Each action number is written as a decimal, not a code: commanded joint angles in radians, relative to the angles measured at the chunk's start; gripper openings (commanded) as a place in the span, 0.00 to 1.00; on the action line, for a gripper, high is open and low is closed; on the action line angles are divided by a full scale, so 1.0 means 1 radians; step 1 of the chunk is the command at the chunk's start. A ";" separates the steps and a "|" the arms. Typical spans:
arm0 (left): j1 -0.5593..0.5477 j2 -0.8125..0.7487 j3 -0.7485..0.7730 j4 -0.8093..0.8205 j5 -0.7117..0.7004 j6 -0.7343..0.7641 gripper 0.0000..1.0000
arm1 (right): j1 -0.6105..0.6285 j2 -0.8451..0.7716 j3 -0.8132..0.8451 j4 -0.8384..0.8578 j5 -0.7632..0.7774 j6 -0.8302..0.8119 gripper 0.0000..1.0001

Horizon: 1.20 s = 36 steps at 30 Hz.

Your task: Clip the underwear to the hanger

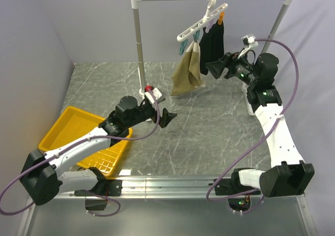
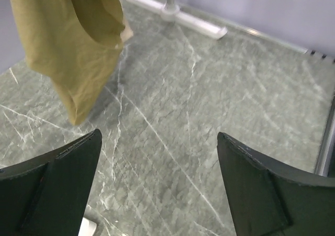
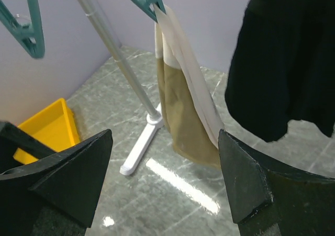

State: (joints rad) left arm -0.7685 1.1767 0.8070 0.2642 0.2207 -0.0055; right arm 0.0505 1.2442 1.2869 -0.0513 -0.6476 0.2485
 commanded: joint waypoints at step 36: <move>0.207 0.116 0.577 -0.079 0.252 -0.425 0.55 | -0.026 -0.174 -0.094 0.117 -0.124 0.011 0.46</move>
State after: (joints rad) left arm -0.5838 1.2827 1.3239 0.1314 0.4496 -0.3920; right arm -0.0185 1.0580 1.1294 -0.0555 -0.7795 0.2184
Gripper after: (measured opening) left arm 0.558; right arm 0.463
